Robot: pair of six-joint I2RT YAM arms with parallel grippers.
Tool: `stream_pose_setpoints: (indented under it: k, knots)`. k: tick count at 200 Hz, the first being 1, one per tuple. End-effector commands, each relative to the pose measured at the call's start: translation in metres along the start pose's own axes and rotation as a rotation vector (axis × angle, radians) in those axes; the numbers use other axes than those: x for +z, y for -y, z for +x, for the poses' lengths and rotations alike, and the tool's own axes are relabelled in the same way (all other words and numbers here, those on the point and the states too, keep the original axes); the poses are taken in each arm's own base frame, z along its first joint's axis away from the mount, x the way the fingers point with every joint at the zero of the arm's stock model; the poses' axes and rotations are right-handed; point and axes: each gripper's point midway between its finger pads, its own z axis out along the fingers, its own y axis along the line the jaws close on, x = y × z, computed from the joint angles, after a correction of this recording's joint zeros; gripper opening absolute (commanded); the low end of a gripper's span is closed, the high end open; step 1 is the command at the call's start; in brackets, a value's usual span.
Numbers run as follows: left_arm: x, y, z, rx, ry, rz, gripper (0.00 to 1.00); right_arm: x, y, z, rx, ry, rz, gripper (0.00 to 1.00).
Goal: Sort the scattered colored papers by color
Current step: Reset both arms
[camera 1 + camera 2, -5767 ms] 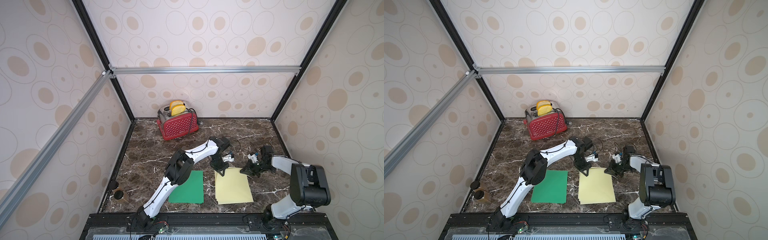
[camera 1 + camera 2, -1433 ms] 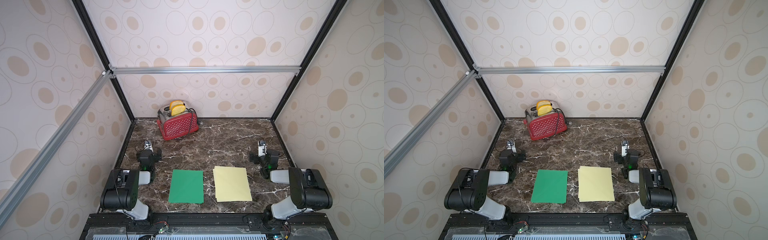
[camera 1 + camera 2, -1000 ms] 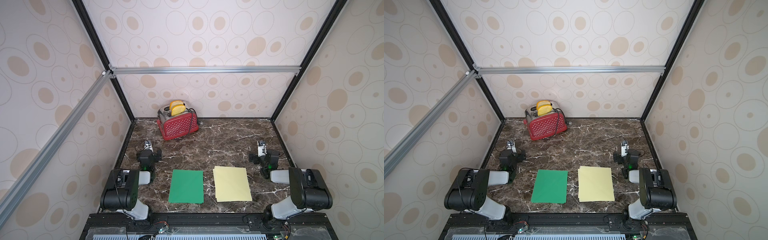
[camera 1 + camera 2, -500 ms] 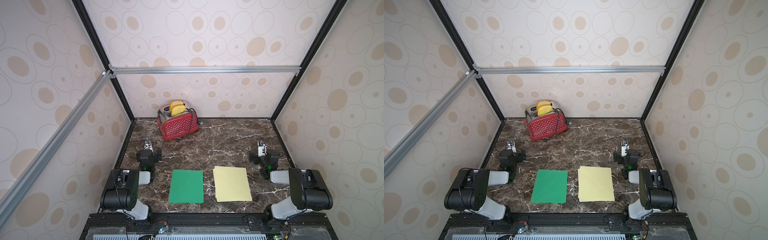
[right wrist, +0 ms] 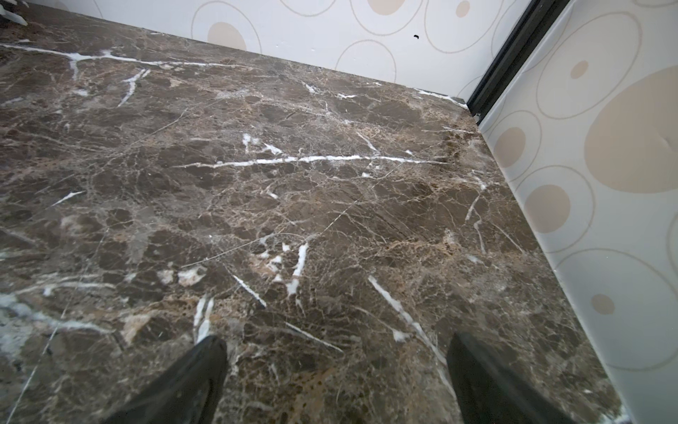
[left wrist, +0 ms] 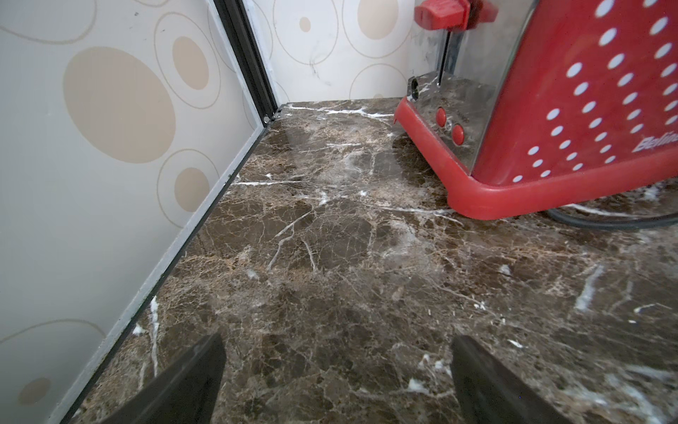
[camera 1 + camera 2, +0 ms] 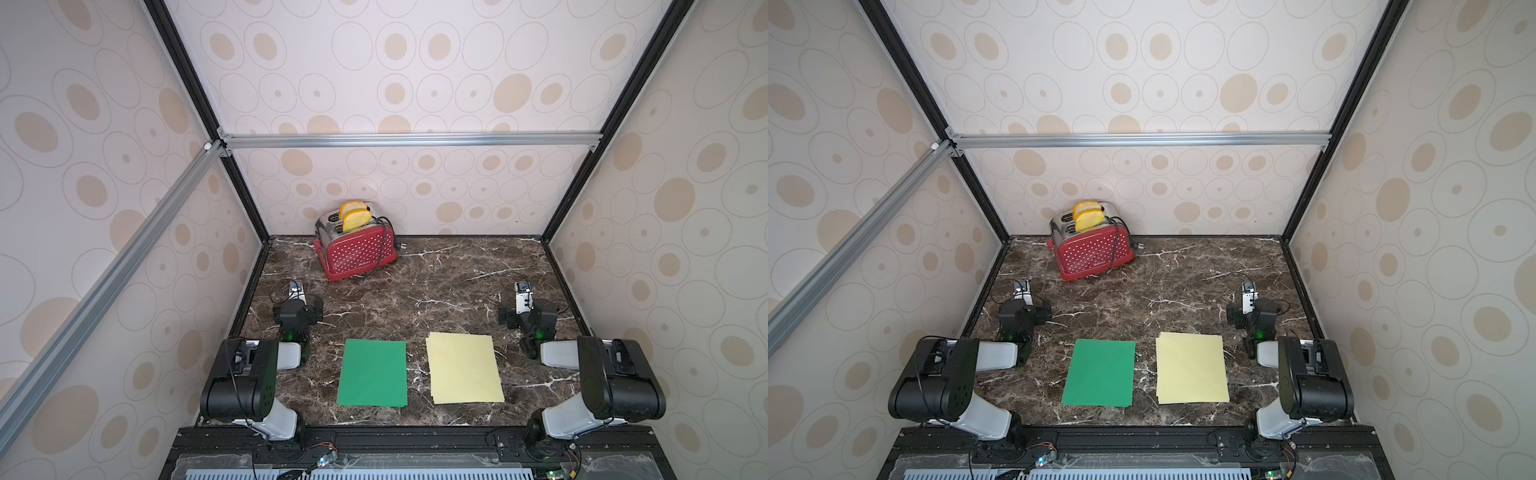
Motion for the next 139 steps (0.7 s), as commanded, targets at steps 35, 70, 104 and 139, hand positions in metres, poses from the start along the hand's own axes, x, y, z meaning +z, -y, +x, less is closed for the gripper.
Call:
stream_pose_setpoints:
  k: [35,70,104,139]
  knots:
    - [0.002,-0.001,-0.009,-0.018,0.015,-0.008,0.99,-0.002,0.025,-0.001,0.057,-0.003,0.141,1.0]
    - [0.002,-0.001,-0.009,-0.019,0.015,-0.01,0.99,-0.002,0.022,-0.001,0.044,-0.003,0.128,1.0]
    - [0.002,-0.001,-0.01,-0.018,0.017,-0.008,0.99,-0.002,0.021,-0.002,0.039,-0.001,0.124,1.0]
    - [0.004,0.0,-0.009,-0.014,0.008,-0.007,0.99,-0.002,0.021,-0.002,0.041,-0.002,0.125,1.0]
